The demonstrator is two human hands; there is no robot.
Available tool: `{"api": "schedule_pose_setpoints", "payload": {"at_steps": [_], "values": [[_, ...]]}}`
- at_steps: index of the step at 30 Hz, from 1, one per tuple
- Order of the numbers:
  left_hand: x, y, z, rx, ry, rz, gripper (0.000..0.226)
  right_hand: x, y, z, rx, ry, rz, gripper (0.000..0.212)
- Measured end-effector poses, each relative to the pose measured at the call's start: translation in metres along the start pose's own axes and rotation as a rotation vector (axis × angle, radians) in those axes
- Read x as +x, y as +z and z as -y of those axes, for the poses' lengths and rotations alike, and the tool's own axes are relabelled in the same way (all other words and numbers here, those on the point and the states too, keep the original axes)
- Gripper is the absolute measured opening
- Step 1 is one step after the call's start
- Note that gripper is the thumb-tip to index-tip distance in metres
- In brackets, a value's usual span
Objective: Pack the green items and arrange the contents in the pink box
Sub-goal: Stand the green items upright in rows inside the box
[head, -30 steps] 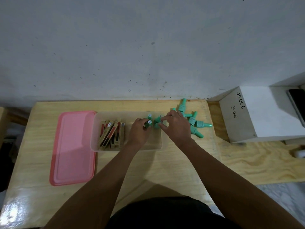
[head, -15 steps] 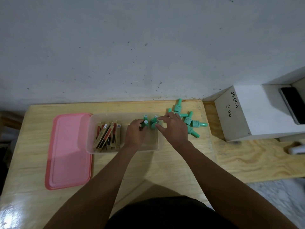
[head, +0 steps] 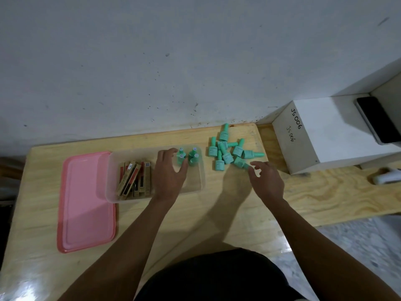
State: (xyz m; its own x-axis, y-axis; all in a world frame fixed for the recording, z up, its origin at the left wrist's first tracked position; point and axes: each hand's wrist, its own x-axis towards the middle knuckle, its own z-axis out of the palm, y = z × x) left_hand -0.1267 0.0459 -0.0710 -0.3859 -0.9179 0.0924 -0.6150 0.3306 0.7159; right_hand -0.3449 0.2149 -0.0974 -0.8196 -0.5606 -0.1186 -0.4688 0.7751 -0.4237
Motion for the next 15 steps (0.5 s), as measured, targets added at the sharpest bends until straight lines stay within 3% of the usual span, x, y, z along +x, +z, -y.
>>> {"api": "schedule_pose_setpoints", "payload": {"at_steps": [3, 6, 10, 15], "values": [[-0.008, 0.008, -0.027, -0.036, 0.149, 0.016, 0.023, 0.008, -0.003, -0.023, 0.022, 0.089, 0.095, 0.032], [-0.015, 0.030, -0.057, -0.078, 0.251, 0.188, 0.015, 0.019, -0.003, -0.032, 0.033, 0.098, 0.220, 0.038], [-0.023, 0.073, -0.078, -0.130, 0.070, 0.566, 0.027, 0.029, 0.001, -0.034, 0.031, 0.055, 0.323, 0.035], [-0.023, 0.112, -0.080, 0.075, -0.140, 0.437, 0.052, 0.036, 0.004, -0.031, 0.022, 0.039, 0.319, 0.031]]}}
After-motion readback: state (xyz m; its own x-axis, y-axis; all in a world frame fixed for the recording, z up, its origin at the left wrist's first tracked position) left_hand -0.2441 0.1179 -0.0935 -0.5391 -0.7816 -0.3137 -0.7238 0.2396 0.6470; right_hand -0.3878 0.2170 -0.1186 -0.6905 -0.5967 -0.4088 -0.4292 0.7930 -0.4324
